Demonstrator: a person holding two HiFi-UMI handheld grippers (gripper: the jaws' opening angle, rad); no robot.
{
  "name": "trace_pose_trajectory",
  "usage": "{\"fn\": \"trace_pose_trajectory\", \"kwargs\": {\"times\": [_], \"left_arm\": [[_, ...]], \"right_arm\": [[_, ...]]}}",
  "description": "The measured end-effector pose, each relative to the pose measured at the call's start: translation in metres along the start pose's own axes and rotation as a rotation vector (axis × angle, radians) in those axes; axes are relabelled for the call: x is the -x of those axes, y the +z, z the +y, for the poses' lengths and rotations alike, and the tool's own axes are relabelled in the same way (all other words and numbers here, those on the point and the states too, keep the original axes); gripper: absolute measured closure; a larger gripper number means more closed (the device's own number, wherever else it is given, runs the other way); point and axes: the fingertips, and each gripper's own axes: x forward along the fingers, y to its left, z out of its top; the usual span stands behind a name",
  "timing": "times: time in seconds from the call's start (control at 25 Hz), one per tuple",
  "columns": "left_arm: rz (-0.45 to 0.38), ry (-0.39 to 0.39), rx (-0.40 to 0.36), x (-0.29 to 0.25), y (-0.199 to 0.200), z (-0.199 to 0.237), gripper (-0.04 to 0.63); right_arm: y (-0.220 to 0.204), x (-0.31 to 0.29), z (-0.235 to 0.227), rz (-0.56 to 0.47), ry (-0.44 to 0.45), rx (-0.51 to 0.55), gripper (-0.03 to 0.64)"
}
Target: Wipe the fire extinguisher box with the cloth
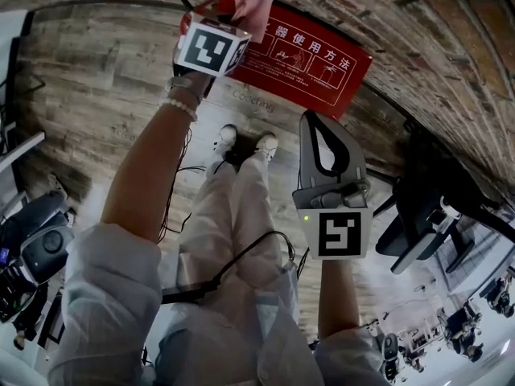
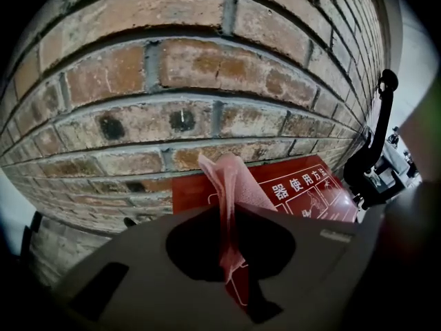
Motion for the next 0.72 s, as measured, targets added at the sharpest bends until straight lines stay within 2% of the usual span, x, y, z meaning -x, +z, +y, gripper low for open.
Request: {"fn": "trace_pose_trajectory", "kwargs": {"times": [0.36,0.72], "left_arm": [[-0.006,0.055,0.018,0.012,-0.006,0.034,0.583],[-0.014,0.073,0.039,0.018,-0.012,0.049,0.583]], "right_arm": [[0.005,-0.01,0.012,0.003,0.018,0.016,0.614],[0.007,-0.015,0.02,0.01,0.027,0.026,0.614]]}}
